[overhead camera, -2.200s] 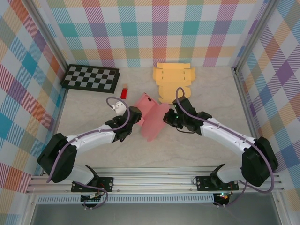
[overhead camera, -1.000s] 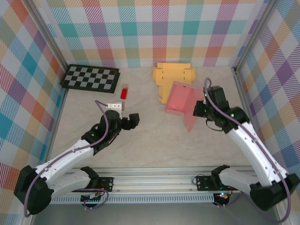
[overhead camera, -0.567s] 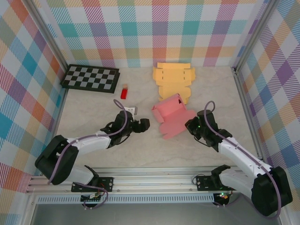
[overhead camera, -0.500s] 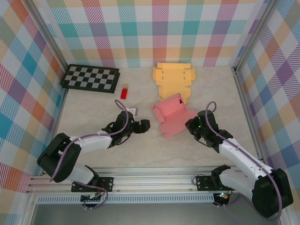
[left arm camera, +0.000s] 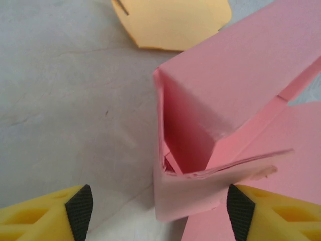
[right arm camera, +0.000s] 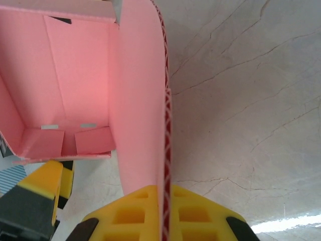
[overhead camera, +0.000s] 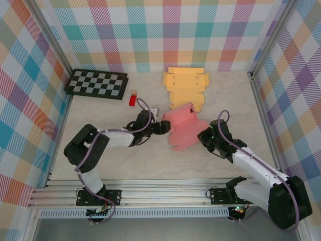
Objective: Fold the paper box
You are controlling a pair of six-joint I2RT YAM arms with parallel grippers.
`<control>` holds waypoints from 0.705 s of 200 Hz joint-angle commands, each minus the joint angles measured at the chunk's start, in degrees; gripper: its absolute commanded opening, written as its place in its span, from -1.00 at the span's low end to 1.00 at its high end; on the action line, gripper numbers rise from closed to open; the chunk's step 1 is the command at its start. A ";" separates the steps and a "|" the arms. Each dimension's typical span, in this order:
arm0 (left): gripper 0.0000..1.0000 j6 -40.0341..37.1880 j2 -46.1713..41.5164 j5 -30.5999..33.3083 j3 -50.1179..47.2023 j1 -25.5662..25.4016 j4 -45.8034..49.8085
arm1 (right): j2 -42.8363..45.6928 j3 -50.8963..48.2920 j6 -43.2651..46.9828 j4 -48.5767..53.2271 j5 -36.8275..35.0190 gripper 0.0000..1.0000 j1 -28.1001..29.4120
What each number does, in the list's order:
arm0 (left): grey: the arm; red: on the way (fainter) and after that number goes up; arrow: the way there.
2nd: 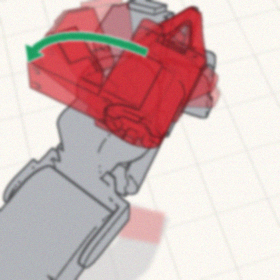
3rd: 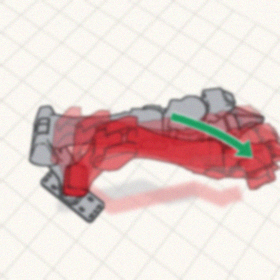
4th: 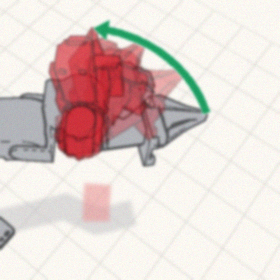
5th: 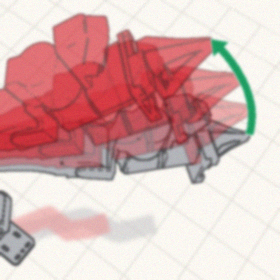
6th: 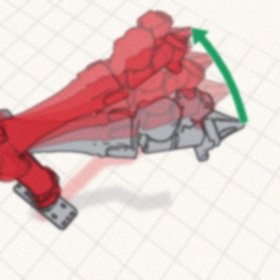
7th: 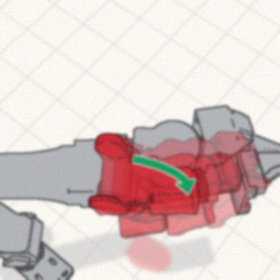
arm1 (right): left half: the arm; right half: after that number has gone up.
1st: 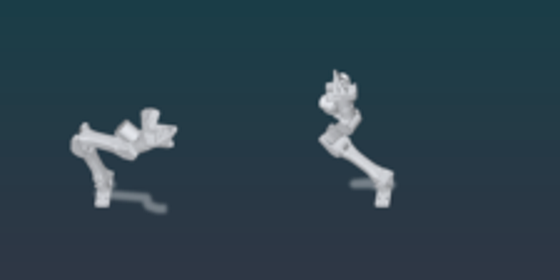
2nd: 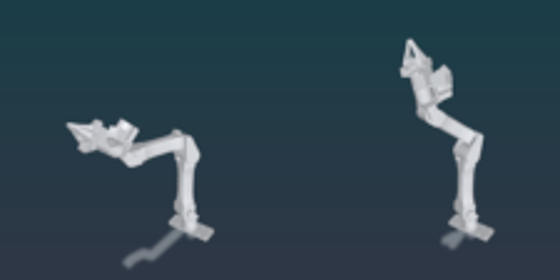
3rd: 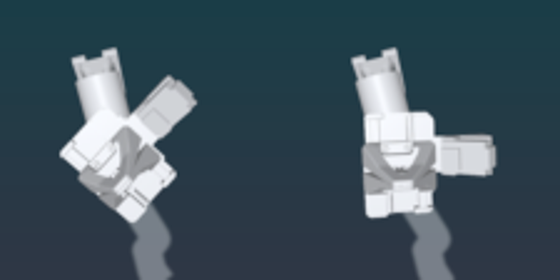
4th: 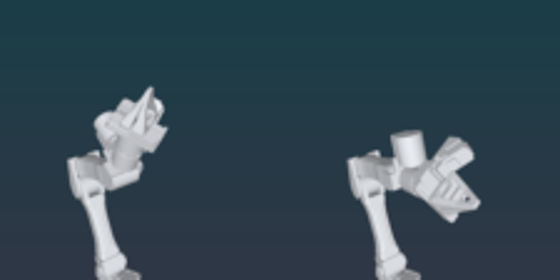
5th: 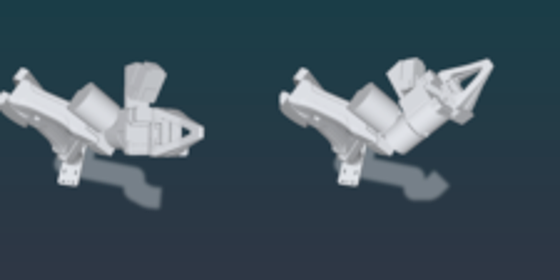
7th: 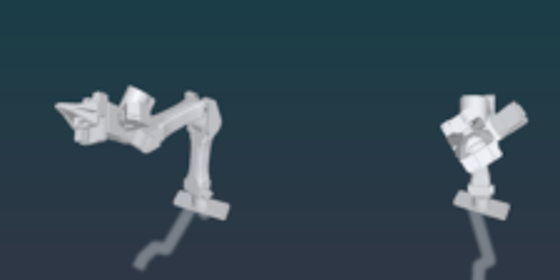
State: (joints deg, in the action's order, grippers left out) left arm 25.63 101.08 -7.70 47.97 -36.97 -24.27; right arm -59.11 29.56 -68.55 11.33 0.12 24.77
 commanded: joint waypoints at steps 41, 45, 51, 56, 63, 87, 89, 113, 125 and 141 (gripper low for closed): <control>0.21 -3.19 5.10 -1.00 3.84 -1.16 -3.13 | -2.76 -0.56 2.02 1.21 4.16 -1.00 -0.08; 0.20 -3.06 5.36 -0.78 3.98 -1.25 -3.21 | -2.99 -0.56 2.02 1.00 4.49 -1.00 -0.08; 0.21 -2.88 5.78 -0.50 4.42 -1.47 -3.33 | -3.71 -0.56 2.04 0.51 5.14 -1.00 -0.02; 0.21 -2.78 6.11 -0.10 4.81 -1.66 -3.41 | -4.17 -0.56 2.02 0.15 5.66 -1.00 -0.08; 0.21 -2.66 6.55 0.67 5.55 -1.98 -3.10 | -4.89 -0.56 1.93 -0.40 6.32 -1.00 -0.06; 0.05 -3.06 8.20 4.89 8.73 -3.09 0.29 | -6.01 -0.48 1.85 -0.84 7.44 -1.00 -0.06; 0.01 -3.09 8.35 5.38 9.01 -3.10 0.81 | -6.01 -0.47 1.82 -0.78 7.44 -1.00 -0.05; -0.66 -2.21 9.33 12.47 10.95 -3.20 6.55 | -4.59 -0.55 1.85 0.65 6.81 -1.00 -0.03; -0.88 -2.09 9.53 16.22 11.68 -3.24 10.14 | -3.04 -0.72 1.78 1.91 5.91 -1.00 0.09; -1.00 -1.72 9.96 23.30 14.18 -3.54 17.87 | -0.43 -0.61 2.08 4.36 3.92 -1.00 0.59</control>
State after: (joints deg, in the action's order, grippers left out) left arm 23.64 109.49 2.81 58.48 -39.83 -17.28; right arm -63.05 29.56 -68.20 9.65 3.29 24.36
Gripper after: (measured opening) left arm 0.047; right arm 0.065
